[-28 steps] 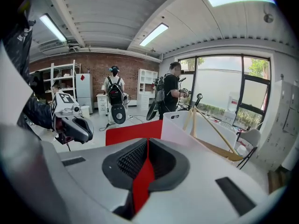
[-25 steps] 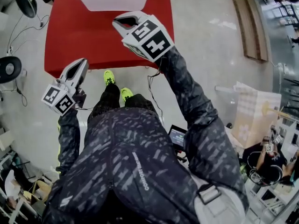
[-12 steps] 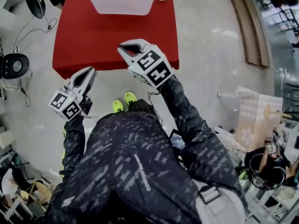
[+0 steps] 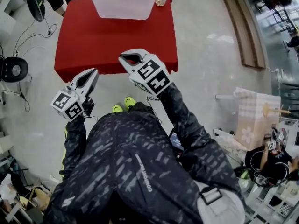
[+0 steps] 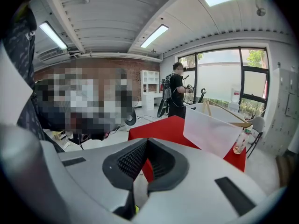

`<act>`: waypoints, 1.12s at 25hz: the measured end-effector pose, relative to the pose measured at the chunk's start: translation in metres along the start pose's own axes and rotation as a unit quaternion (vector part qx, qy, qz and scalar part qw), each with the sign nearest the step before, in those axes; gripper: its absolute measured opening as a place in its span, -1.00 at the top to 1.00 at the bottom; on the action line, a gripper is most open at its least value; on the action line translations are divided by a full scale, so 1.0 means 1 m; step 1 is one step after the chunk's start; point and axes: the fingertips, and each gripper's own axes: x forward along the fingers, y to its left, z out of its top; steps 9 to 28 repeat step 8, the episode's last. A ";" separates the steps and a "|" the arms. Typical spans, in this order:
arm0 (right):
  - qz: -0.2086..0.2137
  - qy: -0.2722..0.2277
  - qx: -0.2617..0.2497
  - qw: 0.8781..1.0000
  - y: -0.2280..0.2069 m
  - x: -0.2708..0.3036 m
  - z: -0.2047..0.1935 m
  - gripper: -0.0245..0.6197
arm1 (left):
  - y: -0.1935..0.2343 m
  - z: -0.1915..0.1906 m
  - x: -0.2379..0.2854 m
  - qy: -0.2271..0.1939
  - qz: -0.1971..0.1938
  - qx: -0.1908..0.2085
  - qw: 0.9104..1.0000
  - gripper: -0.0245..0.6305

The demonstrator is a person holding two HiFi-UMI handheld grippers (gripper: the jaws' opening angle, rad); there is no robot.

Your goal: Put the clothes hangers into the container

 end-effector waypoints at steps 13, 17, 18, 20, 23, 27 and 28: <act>-0.005 0.002 -0.005 1.000 -0.016 -0.068 -0.033 0.88 | -0.065 -0.013 0.041 0.006 -0.006 0.005 1.000 0.89; -0.005 0.002 -0.005 1.000 -0.016 -0.068 -0.033 0.88 | -0.065 -0.013 0.041 0.006 -0.006 0.005 1.000 0.89; -0.005 0.002 -0.005 1.000 -0.016 -0.068 -0.033 0.88 | -0.065 -0.013 0.041 0.006 -0.006 0.005 1.000 0.89; -0.005 0.002 -0.005 1.000 -0.016 -0.068 -0.033 0.88 | -0.065 -0.013 0.041 0.006 -0.006 0.005 1.000 0.89; -0.005 0.002 -0.005 1.000 -0.016 -0.068 -0.033 0.88 | -0.065 -0.013 0.041 0.006 -0.006 0.005 1.000 0.89; -0.005 0.002 -0.005 1.000 -0.016 -0.068 -0.033 0.88 | -0.065 -0.013 0.041 0.006 -0.006 0.005 1.000 0.89; -0.005 0.002 -0.005 1.000 -0.016 -0.068 -0.033 0.88 | -0.065 -0.013 0.041 0.006 -0.006 0.005 1.000 0.89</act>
